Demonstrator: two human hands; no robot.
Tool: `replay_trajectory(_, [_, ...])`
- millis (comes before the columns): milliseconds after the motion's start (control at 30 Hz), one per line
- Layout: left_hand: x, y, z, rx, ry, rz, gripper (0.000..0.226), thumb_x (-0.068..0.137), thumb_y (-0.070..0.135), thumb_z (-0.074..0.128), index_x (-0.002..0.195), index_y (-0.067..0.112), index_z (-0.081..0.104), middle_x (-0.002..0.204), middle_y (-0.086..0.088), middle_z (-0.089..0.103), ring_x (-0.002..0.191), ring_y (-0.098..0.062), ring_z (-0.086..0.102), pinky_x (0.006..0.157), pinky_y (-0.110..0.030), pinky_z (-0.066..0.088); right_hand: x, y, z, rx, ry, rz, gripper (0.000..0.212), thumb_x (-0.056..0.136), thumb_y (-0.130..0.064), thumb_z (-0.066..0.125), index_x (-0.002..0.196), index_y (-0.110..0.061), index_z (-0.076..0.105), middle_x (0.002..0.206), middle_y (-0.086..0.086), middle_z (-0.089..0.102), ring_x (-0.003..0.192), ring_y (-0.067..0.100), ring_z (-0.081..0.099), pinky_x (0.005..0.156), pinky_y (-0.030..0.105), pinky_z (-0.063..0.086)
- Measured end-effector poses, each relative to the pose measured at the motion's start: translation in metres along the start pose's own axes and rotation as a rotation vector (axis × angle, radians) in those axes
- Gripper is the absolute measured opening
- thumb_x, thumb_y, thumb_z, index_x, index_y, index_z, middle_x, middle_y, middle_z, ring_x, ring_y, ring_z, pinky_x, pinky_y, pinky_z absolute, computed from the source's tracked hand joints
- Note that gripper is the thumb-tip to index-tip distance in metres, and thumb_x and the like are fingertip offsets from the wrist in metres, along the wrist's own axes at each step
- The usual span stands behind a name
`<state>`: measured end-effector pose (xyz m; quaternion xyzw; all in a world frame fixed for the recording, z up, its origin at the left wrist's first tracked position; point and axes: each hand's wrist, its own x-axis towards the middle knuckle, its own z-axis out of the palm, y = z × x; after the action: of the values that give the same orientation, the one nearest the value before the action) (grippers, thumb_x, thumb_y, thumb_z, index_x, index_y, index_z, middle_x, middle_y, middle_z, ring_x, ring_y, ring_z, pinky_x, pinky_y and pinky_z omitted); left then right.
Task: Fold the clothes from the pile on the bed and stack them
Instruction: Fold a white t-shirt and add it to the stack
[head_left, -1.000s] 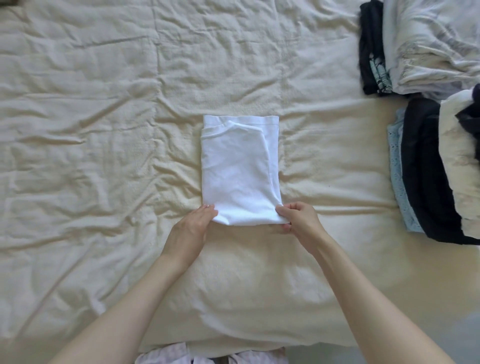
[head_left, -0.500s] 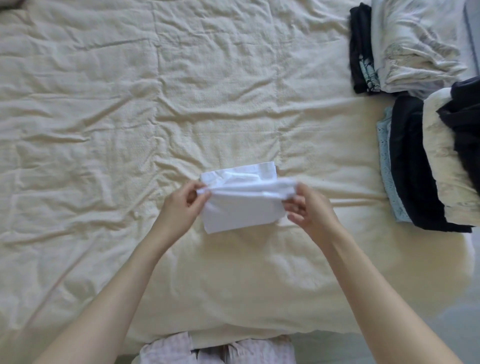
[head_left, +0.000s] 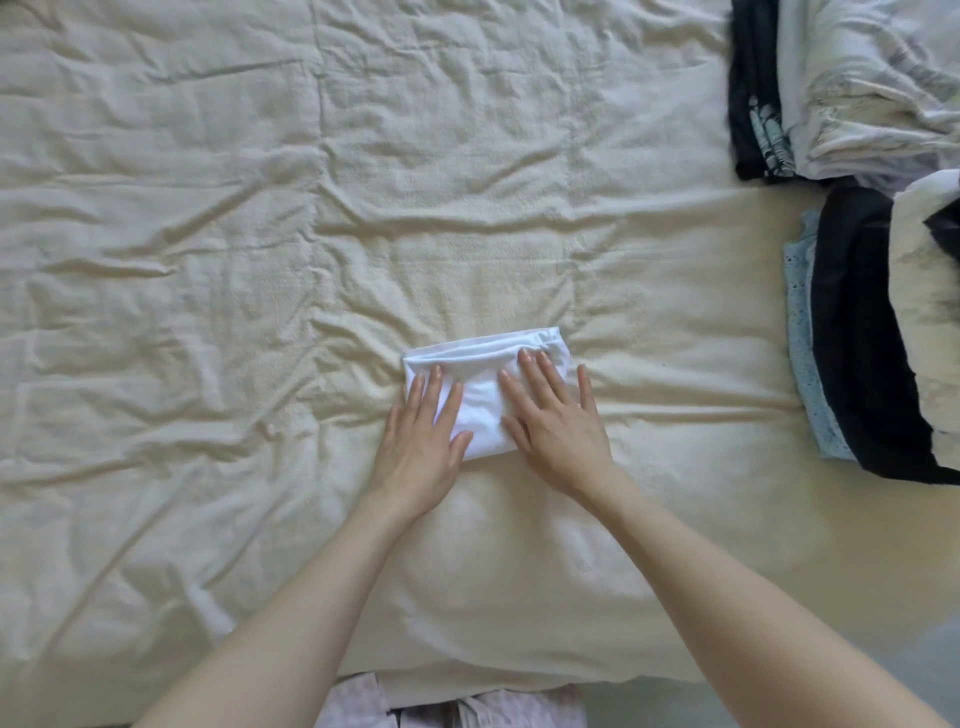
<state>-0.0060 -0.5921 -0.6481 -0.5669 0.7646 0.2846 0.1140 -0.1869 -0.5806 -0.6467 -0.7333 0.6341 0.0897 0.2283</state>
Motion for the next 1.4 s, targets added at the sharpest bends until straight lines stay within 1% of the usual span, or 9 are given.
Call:
replay_trajectory(100, [0.006,-0.005,-0.015,-0.250,0.222,0.063,0.044,0.097,0.015,0.046,0.140,0.004,0.041,0.153,-0.021,0.021,0.143,-0.030,0.020,0.116,-0.034,0.019,0.011,0.007,-0.016,0.284,0.217,0.028,0.041,0.095,-0.020,0.049,0.136,-0.015,0.049,0.151,0.015,0.030,0.140,0.029,0.029,0.111,0.046,0.024])
replay_trajectory(200, [0.009,-0.015,-0.027,-0.529,0.393,-0.235,0.036,0.090,0.002,0.052,0.126,-0.001,0.052,0.131,-0.022,0.047,0.119,-0.033,0.048,0.102,-0.030,0.035,0.013,0.012,-0.024,0.767,0.302,0.456,0.042,0.090,-0.015,0.058,0.131,-0.009,0.051,0.128,0.011,0.051,0.117,0.025,0.048,0.100,0.033,0.039])
replay_trajectory(267, [0.012,-0.022,-0.030,-0.822,0.258,-0.519,0.033,0.091,0.007,0.053,0.124,0.001,0.053,0.121,-0.017,0.057,0.105,-0.030,0.058,0.095,-0.036,0.045,0.014,0.015,-0.029,1.226,0.082,0.723,0.030,0.090,-0.018,0.060,0.117,-0.006,0.057,0.103,0.006,0.060,0.092,0.018,0.060,0.076,0.024,0.051])
replay_trajectory(333, [0.013,-0.025,-0.031,-1.136,0.075,-0.631,0.030,0.095,0.011,0.052,0.123,0.001,0.054,0.107,-0.014,0.064,0.090,-0.026,0.062,0.082,-0.039,0.054,0.015,0.022,-0.034,1.522,-0.099,0.797,0.013,0.091,-0.015,0.060,0.099,-0.006,0.063,0.078,0.003,0.064,0.058,0.011,0.063,0.046,0.016,0.045])
replay_trajectory(467, [0.007,-0.026,-0.038,-1.387,-0.074,-0.593,0.019,0.095,0.007,0.050,0.113,0.006,0.056,0.089,-0.006,0.065,0.066,-0.012,0.063,0.050,-0.020,0.053,0.010,0.030,-0.035,1.580,-0.222,0.779,0.005,0.090,-0.012,0.061,0.093,-0.009,0.064,0.074,0.003,0.063,0.057,0.013,0.057,0.053,0.024,0.045])
replay_trajectory(833, [-0.122,0.010,-0.038,-1.250,-0.141,-0.533,0.009,0.090,0.002,0.055,0.094,0.006,0.061,0.086,-0.011,0.066,0.070,-0.017,0.063,0.059,-0.027,0.053,-0.161,-0.016,-0.037,1.739,-0.158,0.825,0.009,0.087,-0.014,0.066,0.096,-0.012,0.067,0.085,0.000,0.070,0.072,0.012,0.065,0.065,0.022,0.049])
replay_trajectory(1033, [-0.164,0.049,-0.052,-1.071,-0.170,-0.250,0.005,0.089,0.008,0.059,0.089,0.010,0.064,0.071,0.003,0.068,0.069,-0.013,0.063,0.066,-0.033,0.053,-0.263,-0.032,-0.033,1.889,0.106,0.805,0.023,0.091,-0.013,0.060,0.114,-0.008,0.062,0.103,0.005,0.068,0.087,0.016,0.065,0.082,0.030,0.053])
replay_trajectory(1133, [-0.187,0.075,-0.065,-0.997,-0.220,-0.117,0.012,0.088,0.004,0.058,0.084,0.013,0.064,0.062,0.009,0.066,0.060,-0.002,0.061,0.060,-0.027,0.053,-0.316,-0.045,-0.036,1.989,0.236,0.817,0.025,0.090,-0.012,0.060,0.115,-0.008,0.062,0.105,0.007,0.068,0.085,0.017,0.067,0.072,0.027,0.055])
replay_trajectory(1400, [-0.242,0.218,-0.063,-0.788,-0.443,0.188,0.007,0.090,0.008,0.058,0.092,0.010,0.064,0.074,0.000,0.068,0.070,-0.010,0.067,0.061,-0.025,0.056,-0.477,-0.019,-0.035,2.067,0.639,0.927,0.015,0.090,-0.011,0.058,0.105,-0.011,0.064,0.082,-0.002,0.073,0.069,0.011,0.068,0.055,0.021,0.051])
